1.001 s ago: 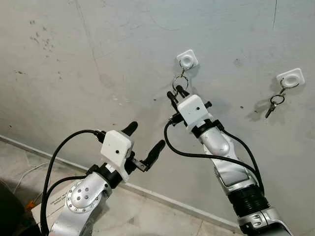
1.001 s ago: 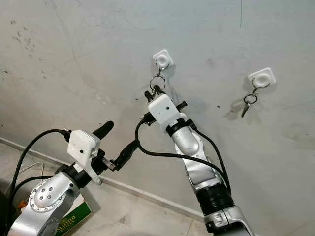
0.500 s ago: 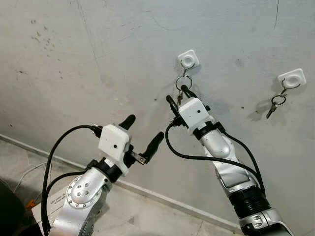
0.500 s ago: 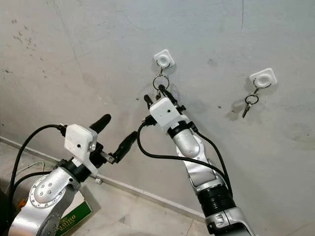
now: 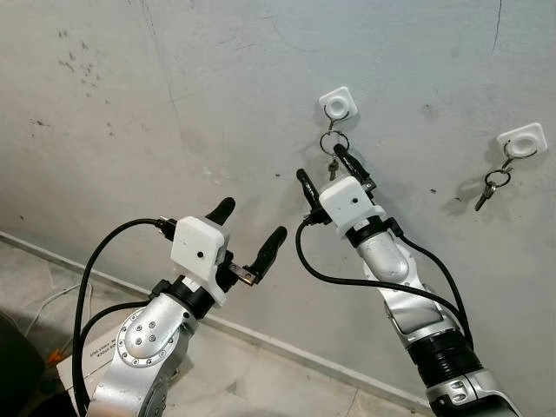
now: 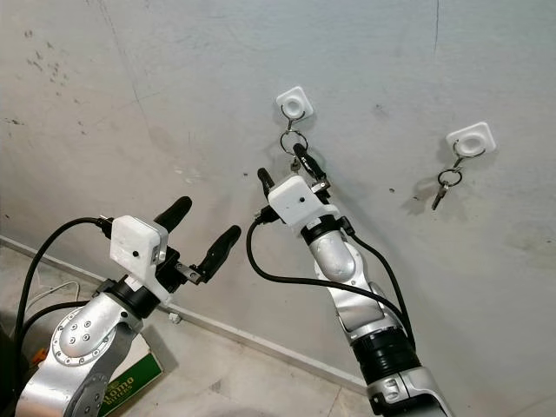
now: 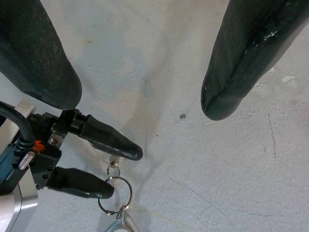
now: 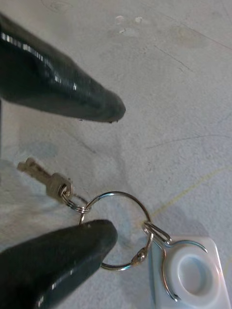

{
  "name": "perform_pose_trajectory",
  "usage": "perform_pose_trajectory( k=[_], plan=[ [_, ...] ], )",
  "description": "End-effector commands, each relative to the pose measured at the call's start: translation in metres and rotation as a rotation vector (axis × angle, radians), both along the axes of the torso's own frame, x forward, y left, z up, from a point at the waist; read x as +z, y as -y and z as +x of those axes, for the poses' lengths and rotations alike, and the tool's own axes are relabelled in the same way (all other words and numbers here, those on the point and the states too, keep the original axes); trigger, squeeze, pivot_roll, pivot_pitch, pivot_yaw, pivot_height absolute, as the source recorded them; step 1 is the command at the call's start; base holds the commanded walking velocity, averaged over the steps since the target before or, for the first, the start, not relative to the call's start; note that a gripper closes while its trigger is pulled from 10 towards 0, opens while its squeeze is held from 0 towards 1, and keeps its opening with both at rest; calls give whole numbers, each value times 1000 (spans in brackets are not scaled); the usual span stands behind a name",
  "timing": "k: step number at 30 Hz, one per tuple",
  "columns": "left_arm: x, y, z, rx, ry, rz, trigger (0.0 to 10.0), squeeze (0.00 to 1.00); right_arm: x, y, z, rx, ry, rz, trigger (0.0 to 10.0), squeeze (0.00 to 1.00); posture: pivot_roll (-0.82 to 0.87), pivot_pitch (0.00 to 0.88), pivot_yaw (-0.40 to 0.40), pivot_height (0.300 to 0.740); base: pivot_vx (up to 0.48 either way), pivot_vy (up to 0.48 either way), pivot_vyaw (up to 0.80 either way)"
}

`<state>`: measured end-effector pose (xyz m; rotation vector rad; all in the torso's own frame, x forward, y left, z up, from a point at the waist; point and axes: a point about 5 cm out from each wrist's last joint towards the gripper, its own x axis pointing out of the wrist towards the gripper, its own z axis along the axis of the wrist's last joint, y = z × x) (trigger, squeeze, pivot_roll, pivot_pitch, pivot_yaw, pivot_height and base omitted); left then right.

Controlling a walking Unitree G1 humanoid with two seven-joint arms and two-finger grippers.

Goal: Hang keys on a hook

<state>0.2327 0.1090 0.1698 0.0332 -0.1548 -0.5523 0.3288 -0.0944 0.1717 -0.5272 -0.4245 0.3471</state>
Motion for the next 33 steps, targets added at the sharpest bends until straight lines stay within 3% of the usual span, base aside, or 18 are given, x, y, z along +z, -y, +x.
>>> perform_pose_trajectory(
  k=[1,13,33],
  plan=[
    [2,-3,1,18,13,1,10000,0,1,4,1,-19,9,13,10000,1000,135,12,24,740,0,0,0],
    [0,-3,1,26,0,0,10000,0,-8,-7,-3,63,-47,14,10000,1000,138,13,22,740,0,0,0],
    [-1,-3,0,32,-1,4,10000,0,-22,-5,-9,67,-88,-12,10000,1000,138,18,23,740,0,0,0]
  ],
)
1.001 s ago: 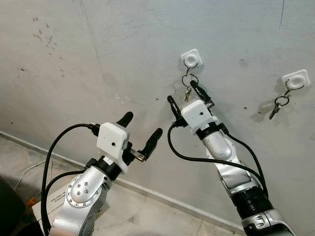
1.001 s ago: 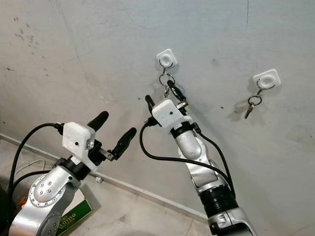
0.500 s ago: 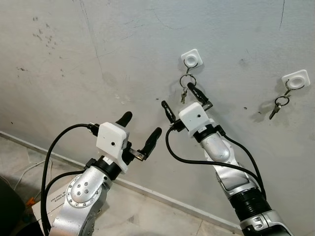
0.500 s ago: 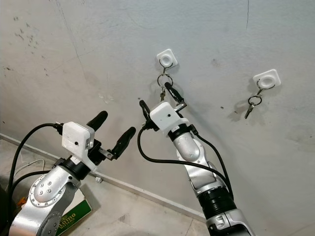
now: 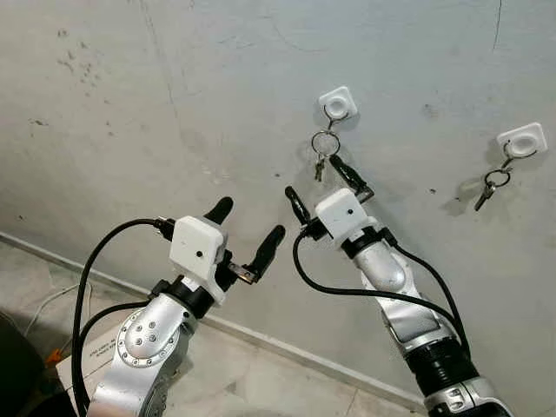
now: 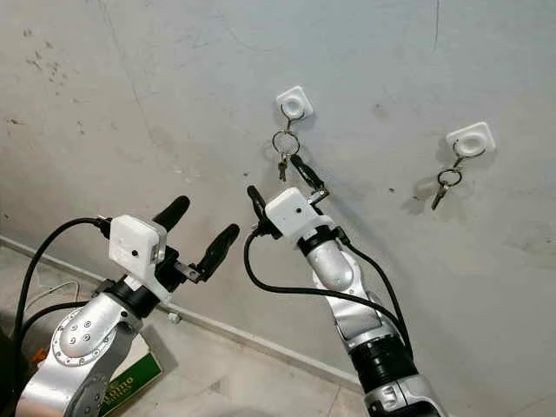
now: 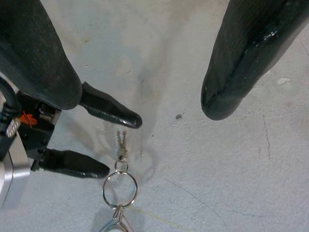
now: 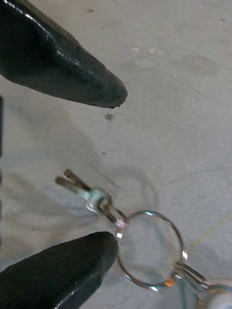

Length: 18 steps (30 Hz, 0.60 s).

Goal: Hang keys on a hook

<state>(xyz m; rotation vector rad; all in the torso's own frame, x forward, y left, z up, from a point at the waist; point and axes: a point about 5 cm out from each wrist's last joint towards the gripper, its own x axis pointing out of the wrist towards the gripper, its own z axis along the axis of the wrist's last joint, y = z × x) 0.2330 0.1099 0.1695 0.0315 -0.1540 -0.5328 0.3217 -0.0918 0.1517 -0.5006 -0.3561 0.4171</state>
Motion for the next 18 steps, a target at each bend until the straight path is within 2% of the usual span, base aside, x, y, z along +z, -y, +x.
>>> perform_pose_trajectory(
  k=[1,9,12,13,18],
  plan=[
    [-1,-2,0,11,0,7,10000,0,-3,-2,-3,16,-5,-13,10000,1000,134,18,25,740,0,0,0],
    [-3,-3,1,13,-7,8,10000,0,-13,10,-13,-16,-57,-9,10000,992,126,18,25,740,0,0,0],
    [-4,-6,-1,22,-15,7,10000,0,-14,21,-23,-44,-79,6,10000,184,126,18,25,740,0,0,0],
    [-5,-7,-1,27,-20,4,10000,0,-14,24,-25,-50,-83,5,10000,0,114,21,24,740,0,0,0],
    [-11,-14,-5,56,-46,7,10000,0,-19,45,-43,-99,-126,7,10000,0,107,20,24,740,0,0,0]
  ],
)
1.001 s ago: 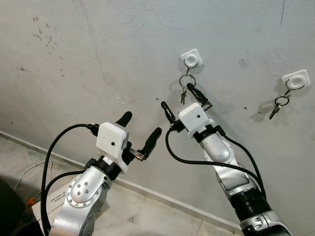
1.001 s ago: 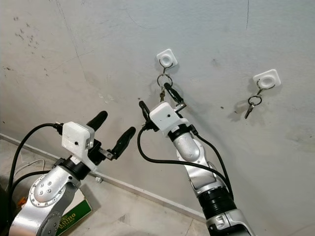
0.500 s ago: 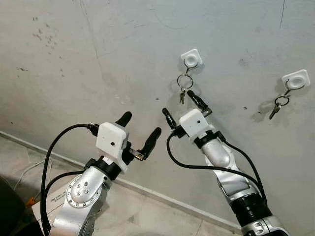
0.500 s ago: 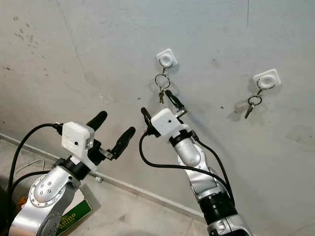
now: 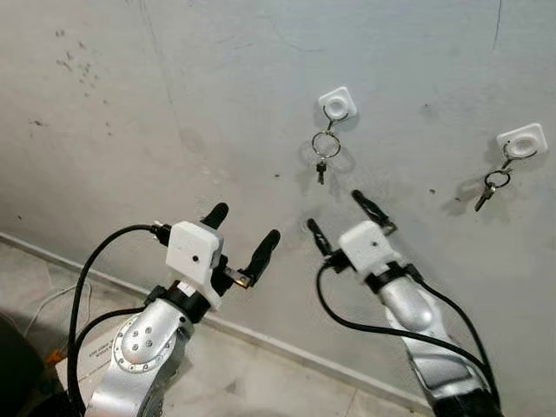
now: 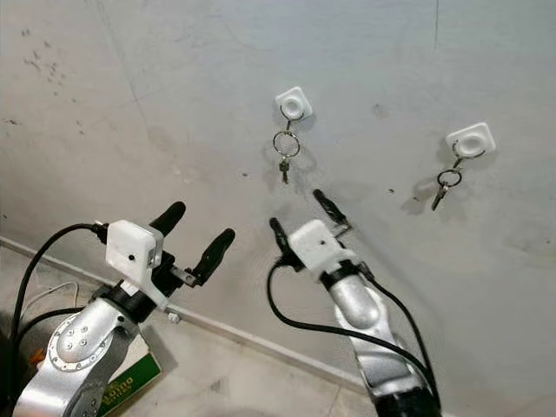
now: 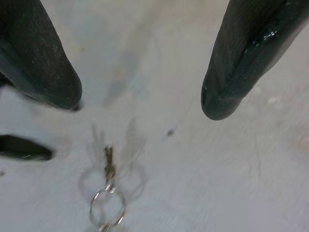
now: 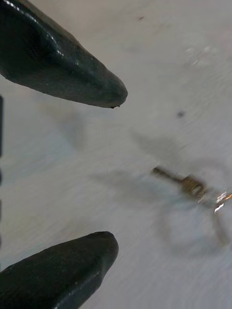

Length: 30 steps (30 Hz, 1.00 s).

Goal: Hang keys on a hook

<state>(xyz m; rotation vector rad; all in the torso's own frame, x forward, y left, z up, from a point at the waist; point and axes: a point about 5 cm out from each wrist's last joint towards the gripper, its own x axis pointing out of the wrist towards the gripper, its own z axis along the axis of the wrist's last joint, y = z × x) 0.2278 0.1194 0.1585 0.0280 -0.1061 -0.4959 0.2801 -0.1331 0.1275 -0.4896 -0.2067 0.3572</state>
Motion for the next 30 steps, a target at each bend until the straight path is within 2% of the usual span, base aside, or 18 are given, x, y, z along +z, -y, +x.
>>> perform_pose_trajectory(
  k=[1,5,8,14,16,19,20,23,29,30],
  plan=[
    [0,-5,-1,22,-5,4,10000,0,3,7,-4,-14,-8,8,10000,0,96,20,27,740,0,0,0],
    [-10,-11,-7,43,-46,30,10000,0,-4,23,-18,-57,-73,14,10000,0,86,16,27,740,0,0,0],
    [-23,-20,-9,98,-94,51,10000,0,-12,35,-29,-98,-168,44,10000,0,79,14,27,740,0,0,0],
    [-46,-31,-16,118,-185,111,10000,0,-21,53,-39,-170,-301,55,10000,0,64,0,29,740,0,0,0],
    [-55,-36,-18,140,-227,113,10000,0,-24,61,-44,-204,-348,106,10000,0,57,0,31,740,0,0,0],
    [-59,-41,-18,154,-245,122,10000,0,-28,63,-47,-216,-388,116,10000,0,57,0,31,740,0,0,0],
    [-65,-47,-18,170,-268,128,10000,0,-35,66,-51,-238,-450,136,10000,0,51,0,37,740,0,0,0],
    [-78,-59,-19,203,-314,139,10000,0,-43,67,-53,-259,-502,148,10000,0,50,0,41,740,0,0,0],
    [-96,-76,-20,257,-390,125,10000,0,-48,68,-54,-283,-537,176,10000,0,43,0,45,740,0,0,0],
    [-102,-84,-19,299,-405,124,10000,0,-55,71,-55,-302,-576,194,10000,0,38,0,41,740,0,0,0]
  ],
)
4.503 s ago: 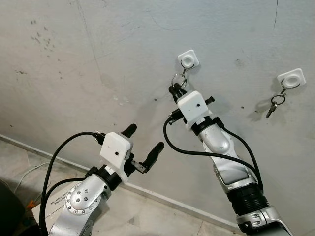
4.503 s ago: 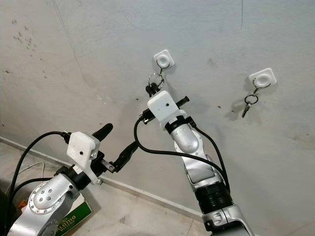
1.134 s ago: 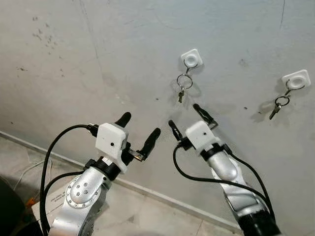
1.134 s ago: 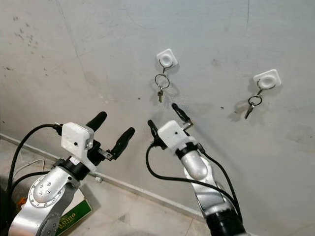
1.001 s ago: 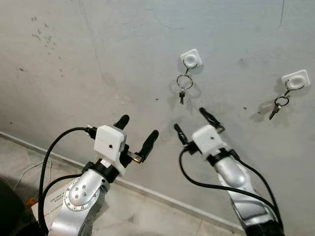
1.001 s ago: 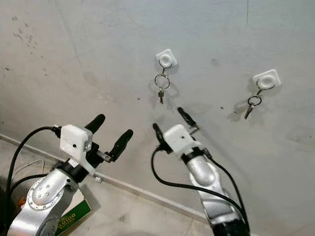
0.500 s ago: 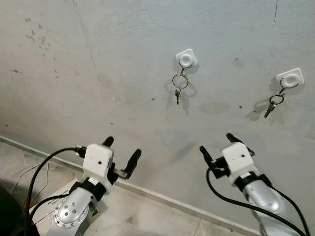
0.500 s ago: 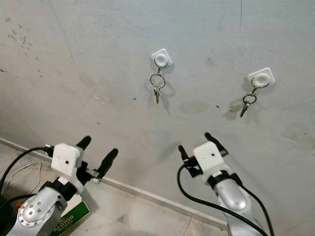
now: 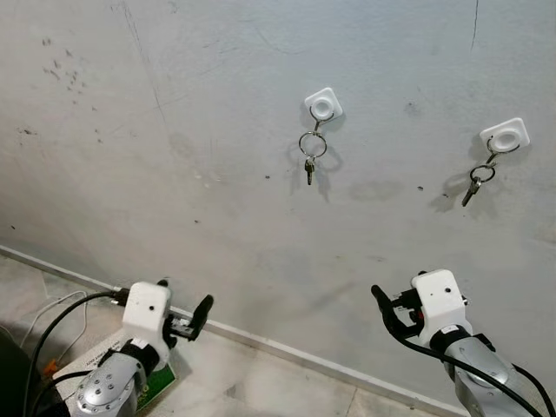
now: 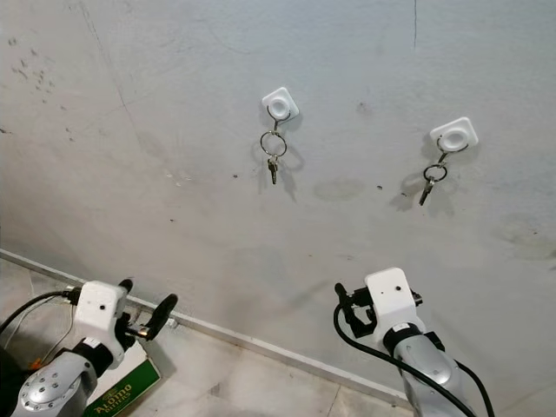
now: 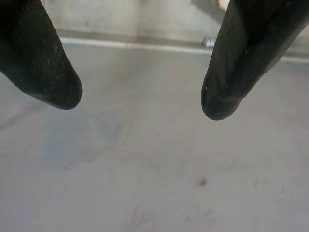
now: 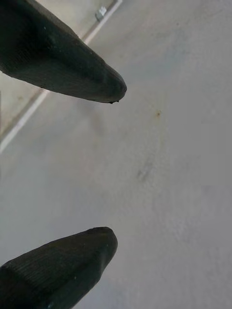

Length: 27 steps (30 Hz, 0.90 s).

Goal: Hang keys on a hook

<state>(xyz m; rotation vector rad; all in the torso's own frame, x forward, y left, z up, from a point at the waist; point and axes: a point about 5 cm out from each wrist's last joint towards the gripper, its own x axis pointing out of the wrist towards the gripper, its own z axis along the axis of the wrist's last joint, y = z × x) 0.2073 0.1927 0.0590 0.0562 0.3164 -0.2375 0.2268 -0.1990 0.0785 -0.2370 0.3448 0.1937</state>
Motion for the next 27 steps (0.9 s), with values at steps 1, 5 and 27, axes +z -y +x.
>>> perform_pose_trajectory(
  k=[1,5,27],
  plan=[
    [-6,-17,3,76,-12,-3,10000,0,-10,8,-1,-55,-58,34,10000,0,40,0,38,740,0,0,0],
    [-17,-30,11,138,-41,-1,10000,0,-22,18,1,-109,-100,52,10000,0,43,0,33,740,0,0,0],
    [-117,-20,9,256,-518,47,10000,0,-112,37,12,-178,-443,-18,10000,0,3,0,0,740,0,0,0]
  ],
)
